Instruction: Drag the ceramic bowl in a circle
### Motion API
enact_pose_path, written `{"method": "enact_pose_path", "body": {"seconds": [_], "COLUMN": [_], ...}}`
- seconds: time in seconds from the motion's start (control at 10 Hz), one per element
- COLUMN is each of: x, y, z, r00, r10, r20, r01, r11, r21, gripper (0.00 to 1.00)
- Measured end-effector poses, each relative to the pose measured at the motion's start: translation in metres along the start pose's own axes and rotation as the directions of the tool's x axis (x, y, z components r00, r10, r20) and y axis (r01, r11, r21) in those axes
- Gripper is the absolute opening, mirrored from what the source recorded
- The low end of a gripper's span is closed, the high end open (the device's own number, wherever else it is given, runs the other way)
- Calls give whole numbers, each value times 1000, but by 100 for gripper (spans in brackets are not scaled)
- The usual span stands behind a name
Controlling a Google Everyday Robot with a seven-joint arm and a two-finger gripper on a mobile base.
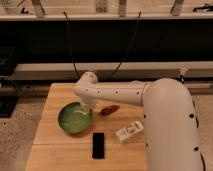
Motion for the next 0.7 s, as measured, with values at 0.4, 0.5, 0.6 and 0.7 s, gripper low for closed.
{"method": "enact_pose_path", "body": {"seconds": [0.4, 0.5, 0.6, 0.7], "x": [5, 6, 7, 8], "y": [0, 0, 0, 0], "z": [0, 0, 0, 0], "r00": [999, 999, 998, 998], "r10": [-36, -44, -55, -60], "r20": [-2, -2, -3, -3], "r01": [36, 44, 55, 60], "r11": [999, 999, 998, 998], "r21": [6, 7, 10, 10], "gripper": [0, 0, 0, 0]}}
